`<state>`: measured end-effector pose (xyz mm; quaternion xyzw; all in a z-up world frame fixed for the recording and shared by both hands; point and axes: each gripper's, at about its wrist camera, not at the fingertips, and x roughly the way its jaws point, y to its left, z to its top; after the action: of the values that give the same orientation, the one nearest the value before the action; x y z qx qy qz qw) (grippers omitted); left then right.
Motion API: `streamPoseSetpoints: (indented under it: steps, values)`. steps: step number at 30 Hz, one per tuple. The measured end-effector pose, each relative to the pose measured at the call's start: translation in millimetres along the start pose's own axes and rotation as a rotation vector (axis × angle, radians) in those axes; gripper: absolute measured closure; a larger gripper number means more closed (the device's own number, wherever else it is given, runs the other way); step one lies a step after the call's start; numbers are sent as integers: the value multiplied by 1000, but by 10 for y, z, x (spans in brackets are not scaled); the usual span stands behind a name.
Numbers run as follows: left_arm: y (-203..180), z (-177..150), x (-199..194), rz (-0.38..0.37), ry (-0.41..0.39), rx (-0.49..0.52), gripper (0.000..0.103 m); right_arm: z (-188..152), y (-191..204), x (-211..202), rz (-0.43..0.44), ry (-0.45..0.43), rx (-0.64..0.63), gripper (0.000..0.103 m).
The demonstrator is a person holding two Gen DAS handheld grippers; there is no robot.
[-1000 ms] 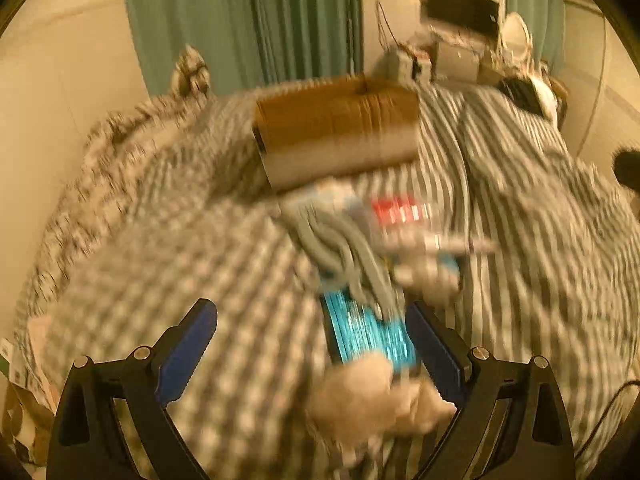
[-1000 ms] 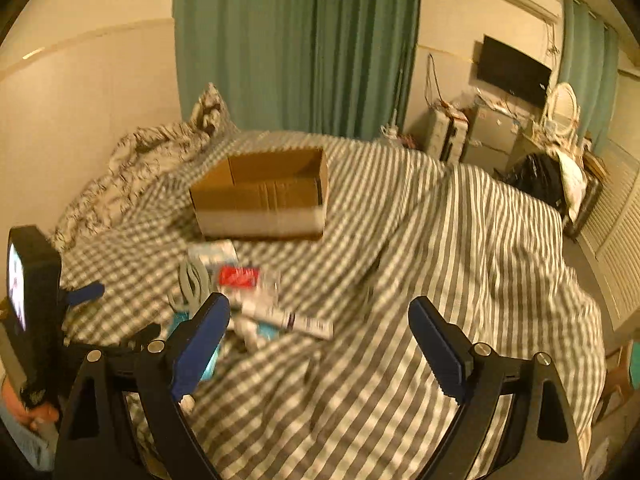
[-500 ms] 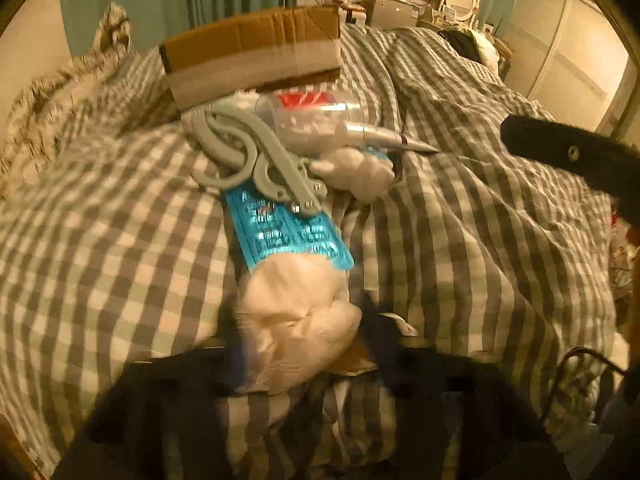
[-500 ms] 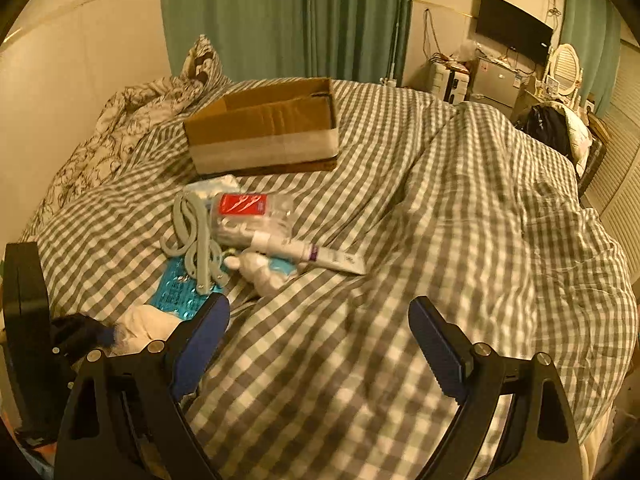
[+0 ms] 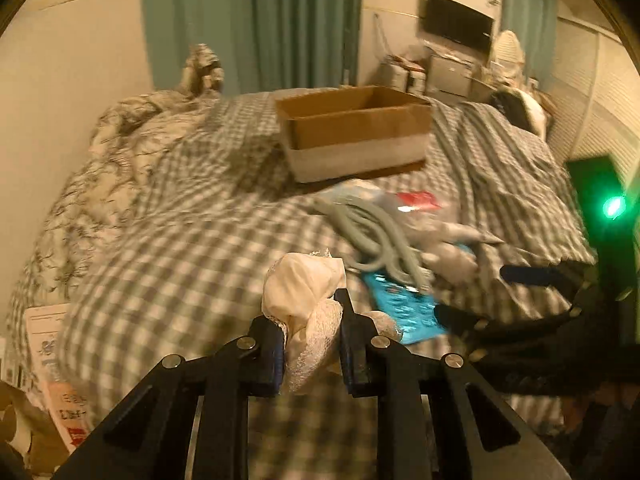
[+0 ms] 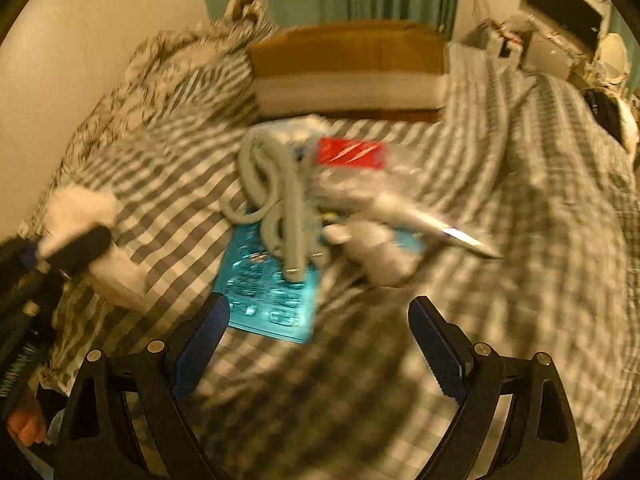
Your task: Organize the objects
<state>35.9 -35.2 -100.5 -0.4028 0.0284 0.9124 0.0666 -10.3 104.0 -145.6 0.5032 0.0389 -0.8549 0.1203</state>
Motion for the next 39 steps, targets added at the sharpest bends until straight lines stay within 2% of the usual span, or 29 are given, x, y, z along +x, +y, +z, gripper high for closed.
streamPoseSetpoints:
  steps: [5, 14, 15, 16, 17, 18, 19, 20, 22, 26, 29, 30, 31, 32, 34, 36, 39]
  values:
    - [154, -28, 53, 21, 7, -21, 81, 39, 93, 253, 32, 42, 32, 12]
    - [230, -81, 108, 4, 20, -37, 81, 68, 90, 529, 46, 102, 70, 13]
    - [234, -84, 108, 2, 20, -38, 81, 64, 98, 514, 51, 98, 67, 17]
    - [237, -85, 107, 1, 21, -40, 81, 61, 102, 485, 75, 90, 61, 33]
    - [236, -84, 105, 0, 21, -40, 81, 52, 115, 447, 106, 90, 49, 41]
    - [234, -85, 98, -2, 20, -40, 81, 38, 130, 409, 93, 88, 32, 47]
    - [231, -84, 91, -2, 19, -39, 81, 19, 140, 356, 66, 76, 9, 59]
    - [225, -84, 84, -4, 17, -38, 81, -8, 139, 288, 46, 60, -11, 65]
    - [219, -87, 87, -6, 16, -34, 81, -49, 96, 201, 73, 68, -12, 67]
    - [184, -88, 103, -11, 22, -26, 81, -56, 36, 208, 85, 61, 23, 67]
    - [169, -85, 94, -12, 21, -22, 81, -51, 34, 272, 153, 79, 56, 67]
    - [167, -88, 94, -12, 21, -24, 81, -47, 53, 284, 152, 78, 53, 67]
    - [169, -89, 95, -11, 22, -27, 81, -37, 60, 290, 147, 75, 54, 62]
    - [168, -93, 94, -12, 24, -31, 81, -24, 56, 296, 145, 69, 65, 47]
    - [171, -96, 99, -14, 28, -38, 81, -6, 20, 319, 180, 54, 113, 23]
    - [191, -98, 107, -15, 30, -42, 81, 1, 15, 349, 211, 43, 148, 20]
    - [217, -94, 126, -18, 33, -45, 81, 14, 106, 478, 177, 75, 126, 20]
